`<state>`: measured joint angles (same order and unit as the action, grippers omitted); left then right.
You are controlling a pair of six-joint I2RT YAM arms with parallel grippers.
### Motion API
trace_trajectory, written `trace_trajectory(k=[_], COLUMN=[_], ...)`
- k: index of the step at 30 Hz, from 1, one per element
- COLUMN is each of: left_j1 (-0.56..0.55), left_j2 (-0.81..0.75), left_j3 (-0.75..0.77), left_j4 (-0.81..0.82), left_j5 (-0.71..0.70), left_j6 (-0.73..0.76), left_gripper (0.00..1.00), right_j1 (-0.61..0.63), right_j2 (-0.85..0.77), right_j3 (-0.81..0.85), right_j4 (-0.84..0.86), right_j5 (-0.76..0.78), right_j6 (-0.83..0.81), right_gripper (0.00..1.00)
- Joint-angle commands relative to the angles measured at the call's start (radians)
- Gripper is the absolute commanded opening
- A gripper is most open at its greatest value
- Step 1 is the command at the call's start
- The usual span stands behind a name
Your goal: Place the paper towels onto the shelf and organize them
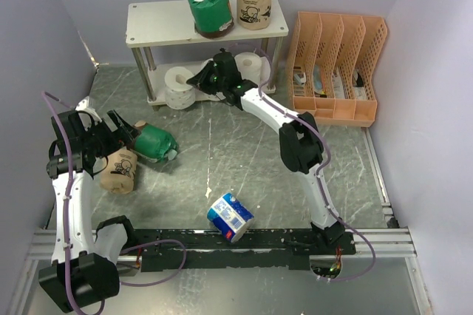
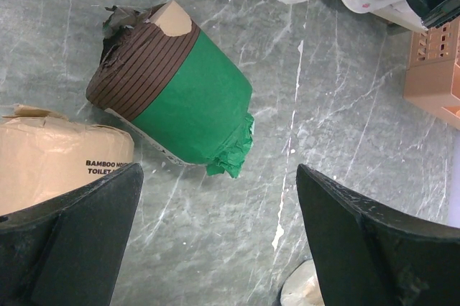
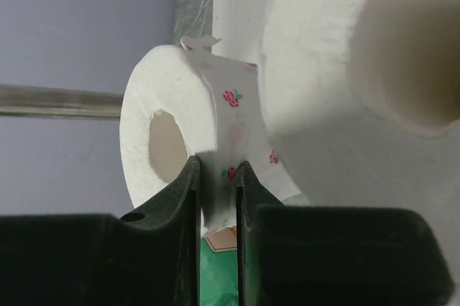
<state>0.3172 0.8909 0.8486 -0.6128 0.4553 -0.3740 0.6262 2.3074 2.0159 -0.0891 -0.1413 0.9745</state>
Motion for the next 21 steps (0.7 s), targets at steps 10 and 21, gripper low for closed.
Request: trace_trajectory(k=[10,21], left_j1=[0.012,0.022], left_j2=[-0.001,0.006], left_j3=[-0.009,-0.009], left_j4=[0.035,0.038], left_j5=[0.024,0.035], left_j6=[0.006,0.006], left_gripper=[1.00,1.00], right_j1=[-0.004,0.022], right_j2=[0.040,0.061], right_j3=[0.141,0.297], right_j4=[-0.124,-0.282], right_j5=[0.163,0.496], right_j6=[0.207,0.141], right_gripper=[0.00,0.18])
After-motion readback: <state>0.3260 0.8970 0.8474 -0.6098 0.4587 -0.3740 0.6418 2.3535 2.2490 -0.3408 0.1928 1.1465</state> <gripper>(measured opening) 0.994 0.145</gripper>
